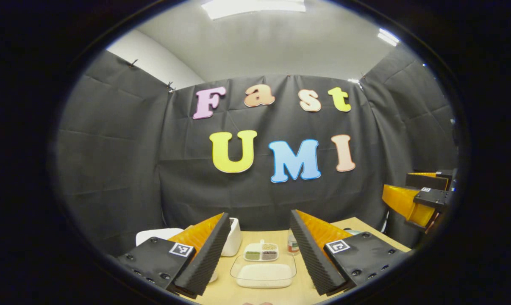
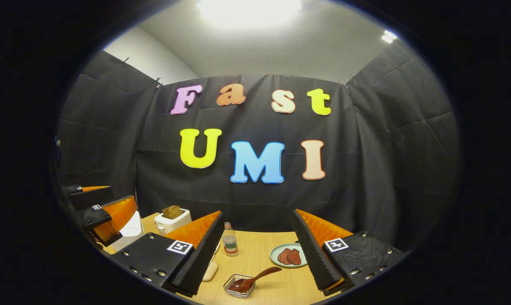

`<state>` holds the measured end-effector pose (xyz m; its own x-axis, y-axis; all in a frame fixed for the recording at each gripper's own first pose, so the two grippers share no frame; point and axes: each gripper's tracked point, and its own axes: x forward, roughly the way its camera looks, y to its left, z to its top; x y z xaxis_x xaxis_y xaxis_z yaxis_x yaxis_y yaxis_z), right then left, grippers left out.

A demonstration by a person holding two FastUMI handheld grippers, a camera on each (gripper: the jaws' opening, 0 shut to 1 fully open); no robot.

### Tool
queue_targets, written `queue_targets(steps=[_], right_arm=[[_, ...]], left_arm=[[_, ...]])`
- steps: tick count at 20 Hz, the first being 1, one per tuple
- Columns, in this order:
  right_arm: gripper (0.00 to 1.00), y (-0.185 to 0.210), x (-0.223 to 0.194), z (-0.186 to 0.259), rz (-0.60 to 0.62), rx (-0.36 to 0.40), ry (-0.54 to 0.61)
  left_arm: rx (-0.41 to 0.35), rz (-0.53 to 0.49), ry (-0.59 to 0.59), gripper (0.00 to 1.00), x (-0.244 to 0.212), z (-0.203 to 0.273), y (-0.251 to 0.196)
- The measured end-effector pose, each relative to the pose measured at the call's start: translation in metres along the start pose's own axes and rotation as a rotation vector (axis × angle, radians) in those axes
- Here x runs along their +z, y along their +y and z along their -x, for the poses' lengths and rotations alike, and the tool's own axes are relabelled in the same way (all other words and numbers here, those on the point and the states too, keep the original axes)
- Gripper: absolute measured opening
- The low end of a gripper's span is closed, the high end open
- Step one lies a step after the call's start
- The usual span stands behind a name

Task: Close the left gripper, press the button to open the rice cooker; take a wooden spoon from the chopstick holder with the right hand, scoop a spoonful of rice and pour it into the rice cooker, then put the wooden spoon back into the chopstick holder.

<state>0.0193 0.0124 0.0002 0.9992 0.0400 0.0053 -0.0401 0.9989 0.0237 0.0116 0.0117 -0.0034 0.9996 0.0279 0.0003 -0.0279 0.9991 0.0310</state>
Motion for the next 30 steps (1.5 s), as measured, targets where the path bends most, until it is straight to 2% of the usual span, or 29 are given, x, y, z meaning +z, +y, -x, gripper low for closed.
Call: queue_targets(steps=[11, 12, 13, 14, 15, 16, 17, 18, 19, 21, 24, 25, 26, 30], right_arm=[[0.97, -0.007, -0.001, -0.011, -0.022, -0.022, -0.006], [0.97, -0.009, -0.001, -0.011, -0.014, -0.029, -0.007], [0.97, -0.012, 0.0, -0.011, -0.009, -0.038, -0.009], [0.97, -0.014, -0.001, -0.011, -0.006, -0.044, -0.009], [0.97, -0.016, -0.001, -0.011, -0.006, -0.051, -0.01], [0.97, -0.018, -0.002, -0.01, -0.007, -0.057, -0.007], [0.97, -0.02, -0.004, -0.009, -0.008, -0.061, -0.002], [0.97, -0.021, -0.007, -0.009, -0.007, -0.068, 0.004], [0.97, -0.024, -0.01, -0.009, -0.007, -0.074, 0.012], [0.97, -0.024, -0.016, -0.008, -0.015, -0.073, 0.029], [0.97, -0.026, -0.017, -0.01, -0.032, -0.076, 0.034], [0.97, -0.026, -0.017, -0.011, -0.026, -0.078, 0.035], [0.97, -0.026, -0.019, -0.012, -0.021, -0.079, 0.038], [0.97, -0.025, -0.026, -0.015, -0.005, -0.087, 0.061]], left_arm=[[-0.023, 0.02, -0.02, 0.97, -0.003, -0.008, 0.008], [-0.017, 0.018, -0.014, 0.97, -0.008, -0.01, 0.014], [-0.004, 0.014, -0.014, 0.91, -0.009, -0.011, 0.022], [0.007, 0.006, -0.013, 0.97, -0.011, -0.013, 0.029], [0.019, -0.009, -0.009, 0.97, -0.013, -0.015, 0.038], [0.032, -0.03, 0.0, 0.95, -0.019, -0.017, 0.049], [0.045, -0.052, 0.006, 0.89, -0.022, -0.019, 0.06], [0.061, -0.078, 0.019, 0.92, -0.026, -0.024, 0.07], [0.081, -0.103, 0.042, 0.89, -0.033, -0.028, 0.083], [0.121, -0.108, 0.103, 0.73, -0.049, -0.038, 0.107], [0.143, -0.022, 0.18, 0.24, -0.075, -0.047, 0.137], [0.145, -0.001, 0.221, 0.19, -0.088, -0.051, 0.15], [0.17, 0.014, 0.264, 0.09, -0.103, -0.054, 0.167], [0.178, 0.148, 0.4, 0.08, -0.147, -0.069, 0.213]])
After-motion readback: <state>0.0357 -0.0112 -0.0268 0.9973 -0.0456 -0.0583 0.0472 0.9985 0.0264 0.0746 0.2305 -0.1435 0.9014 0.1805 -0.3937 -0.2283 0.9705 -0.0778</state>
